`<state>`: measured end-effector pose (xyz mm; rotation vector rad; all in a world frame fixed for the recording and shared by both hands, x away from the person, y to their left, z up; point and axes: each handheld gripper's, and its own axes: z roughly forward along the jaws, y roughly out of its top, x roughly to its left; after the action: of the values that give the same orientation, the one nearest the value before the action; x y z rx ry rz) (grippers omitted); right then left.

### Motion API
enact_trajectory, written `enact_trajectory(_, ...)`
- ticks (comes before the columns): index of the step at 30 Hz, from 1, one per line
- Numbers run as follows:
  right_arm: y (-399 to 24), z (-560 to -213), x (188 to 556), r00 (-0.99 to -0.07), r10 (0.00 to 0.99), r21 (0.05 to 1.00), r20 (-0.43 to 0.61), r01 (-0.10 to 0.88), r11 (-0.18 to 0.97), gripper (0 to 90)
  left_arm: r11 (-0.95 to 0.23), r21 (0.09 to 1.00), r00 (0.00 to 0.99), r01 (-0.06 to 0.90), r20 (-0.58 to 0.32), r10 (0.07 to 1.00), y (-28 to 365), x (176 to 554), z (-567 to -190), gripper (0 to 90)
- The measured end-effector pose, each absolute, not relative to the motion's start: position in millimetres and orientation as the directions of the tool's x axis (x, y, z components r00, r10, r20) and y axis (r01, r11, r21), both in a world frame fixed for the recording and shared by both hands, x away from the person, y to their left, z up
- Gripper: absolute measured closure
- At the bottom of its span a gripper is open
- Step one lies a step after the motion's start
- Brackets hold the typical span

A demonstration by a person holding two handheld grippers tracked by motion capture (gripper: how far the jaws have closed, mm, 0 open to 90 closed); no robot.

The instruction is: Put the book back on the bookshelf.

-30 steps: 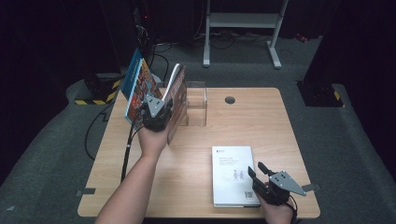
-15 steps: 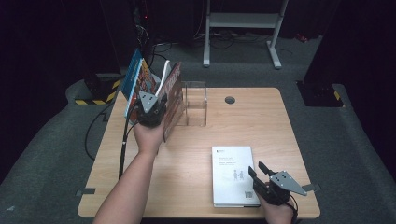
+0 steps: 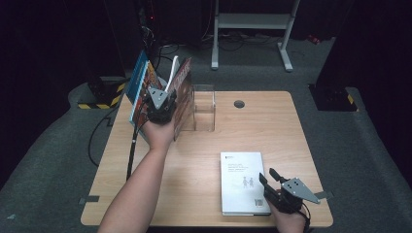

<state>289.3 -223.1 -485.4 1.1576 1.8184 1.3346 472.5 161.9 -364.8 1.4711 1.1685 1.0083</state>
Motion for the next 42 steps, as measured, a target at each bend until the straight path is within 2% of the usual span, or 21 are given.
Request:
enact_trajectory(15,-224.2,-485.0,289.1,-0.444,0.895,0.949,0.032,0.294,0.111,54.9,-0.04,0.985,0.196,0.17,0.006,0.981,154.9,486.7,-373.8,84.1)
enact_trajectory(42,-224.1,-485.3,289.2,-0.444,0.895,0.948,0.032,0.298,0.114,54.9,0.004,0.982,0.176,0.19,-0.038,0.984,159.7,486.0,-382.2,83.2)
